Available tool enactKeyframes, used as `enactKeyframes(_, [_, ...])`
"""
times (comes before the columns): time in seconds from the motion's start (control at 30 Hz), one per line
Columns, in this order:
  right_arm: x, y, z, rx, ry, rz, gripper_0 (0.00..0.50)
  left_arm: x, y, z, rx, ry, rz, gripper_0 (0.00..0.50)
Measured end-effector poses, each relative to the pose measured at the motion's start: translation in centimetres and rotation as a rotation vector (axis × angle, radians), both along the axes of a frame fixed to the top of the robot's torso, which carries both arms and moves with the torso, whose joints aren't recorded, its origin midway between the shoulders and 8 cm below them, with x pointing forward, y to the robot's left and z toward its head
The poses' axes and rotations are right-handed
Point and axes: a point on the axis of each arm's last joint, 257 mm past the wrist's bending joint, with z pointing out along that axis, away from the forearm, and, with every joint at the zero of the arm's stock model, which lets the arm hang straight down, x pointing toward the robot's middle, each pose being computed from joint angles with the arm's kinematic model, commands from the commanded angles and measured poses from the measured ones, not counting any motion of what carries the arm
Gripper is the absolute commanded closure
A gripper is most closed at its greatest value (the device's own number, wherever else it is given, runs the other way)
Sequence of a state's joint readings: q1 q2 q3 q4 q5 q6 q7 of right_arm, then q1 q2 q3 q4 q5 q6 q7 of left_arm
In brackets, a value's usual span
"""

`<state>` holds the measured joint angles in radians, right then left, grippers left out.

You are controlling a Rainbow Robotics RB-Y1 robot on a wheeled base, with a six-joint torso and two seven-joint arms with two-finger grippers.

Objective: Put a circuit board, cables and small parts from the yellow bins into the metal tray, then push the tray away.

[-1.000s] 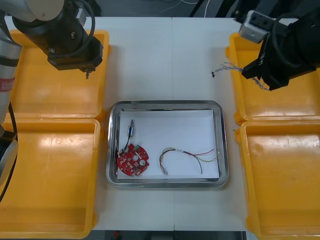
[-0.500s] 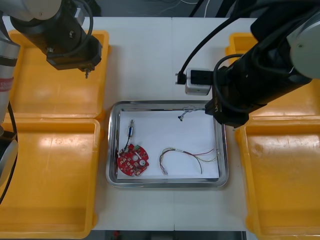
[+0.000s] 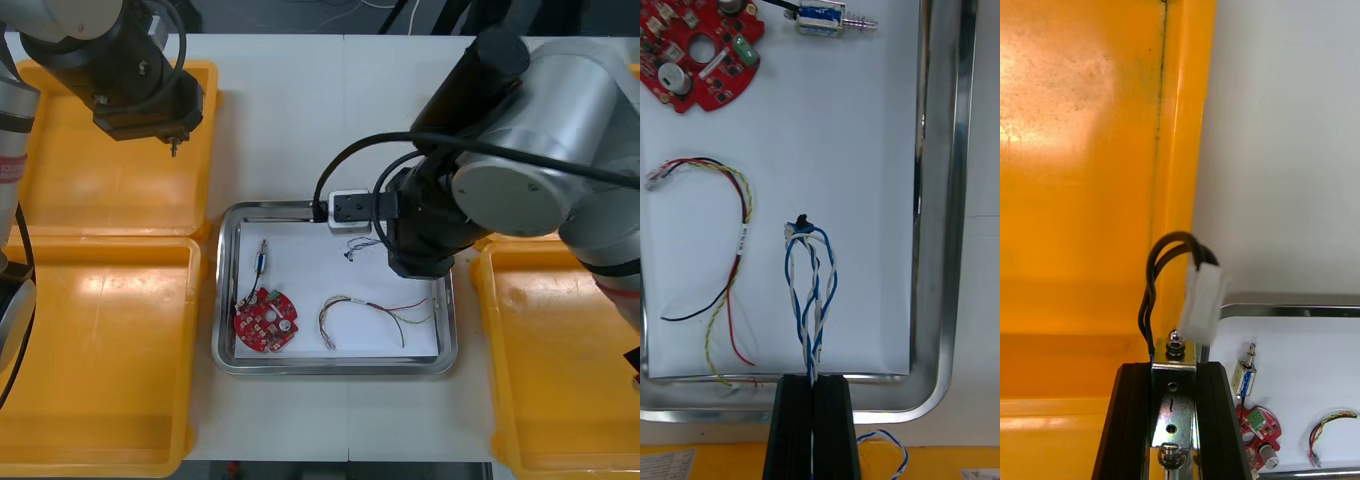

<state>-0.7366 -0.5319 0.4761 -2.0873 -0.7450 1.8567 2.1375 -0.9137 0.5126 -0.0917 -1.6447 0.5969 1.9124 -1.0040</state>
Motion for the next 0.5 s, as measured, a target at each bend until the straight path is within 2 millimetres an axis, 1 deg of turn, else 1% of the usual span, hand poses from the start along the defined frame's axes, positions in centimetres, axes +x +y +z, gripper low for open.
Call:
enactKeyframes(0.17, [0.5,1.3,-1.3,-0.021,-0.028,-0.011,0.500,0.0,0.0,0.0,0.000,0.000,-0.001,0.500])
enactKeyframes(0.37, [1.5,3.0,-3.4,-0.010,-0.027,-0.017,0.500,0.0,0.0,0.1,-0.003,-0.001,0.000,0.500])
enactKeyframes(0.5, [2.3,3.2,-5.1,-0.013,-0.024,-0.022,0.500,0.0,0.0,0.1,-0.005,-0.002,0.001,0.500])
